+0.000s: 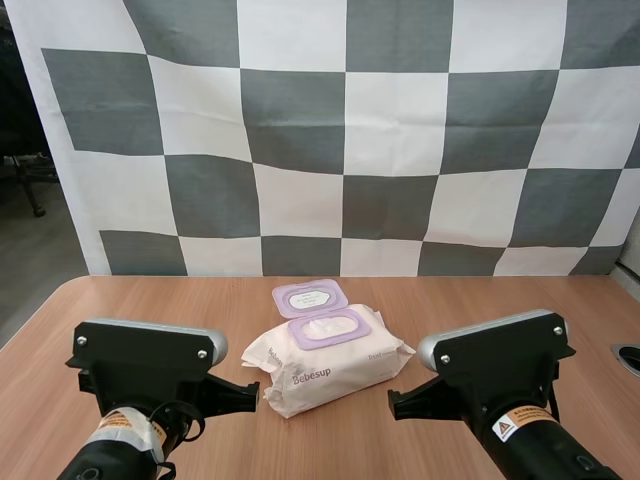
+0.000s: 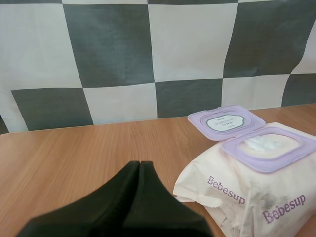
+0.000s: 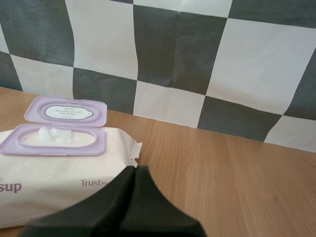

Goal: Open the wet wipes lid

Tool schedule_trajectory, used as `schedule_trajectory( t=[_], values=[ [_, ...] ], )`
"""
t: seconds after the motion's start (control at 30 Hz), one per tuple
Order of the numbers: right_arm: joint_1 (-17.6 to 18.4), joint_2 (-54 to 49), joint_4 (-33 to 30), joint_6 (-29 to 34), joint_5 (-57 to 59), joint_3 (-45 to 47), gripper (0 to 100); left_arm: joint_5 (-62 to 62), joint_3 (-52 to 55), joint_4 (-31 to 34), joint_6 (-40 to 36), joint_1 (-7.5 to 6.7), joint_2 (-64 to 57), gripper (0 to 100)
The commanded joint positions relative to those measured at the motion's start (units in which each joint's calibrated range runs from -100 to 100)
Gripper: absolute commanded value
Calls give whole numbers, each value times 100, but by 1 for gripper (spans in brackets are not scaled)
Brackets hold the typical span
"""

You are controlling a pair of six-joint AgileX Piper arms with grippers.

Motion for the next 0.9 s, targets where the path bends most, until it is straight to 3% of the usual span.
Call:
schedule_trajectory(
  t=[0.0,0.33,0.5,0.87],
  values=[
    [0,-10,-8,3,-6,0,0,3,0,4,-6,0,0,0],
    [0,-362,-62,658,147,0,0,3,0,4,-6,0,0,0],
    [-28,-602,-152,1505,211,0,0,3,0,4,-6,0,0,0],
    [-220,-626,-741,1490,420,0,0,3,0,5,-6,-78,0,0]
  ],
)
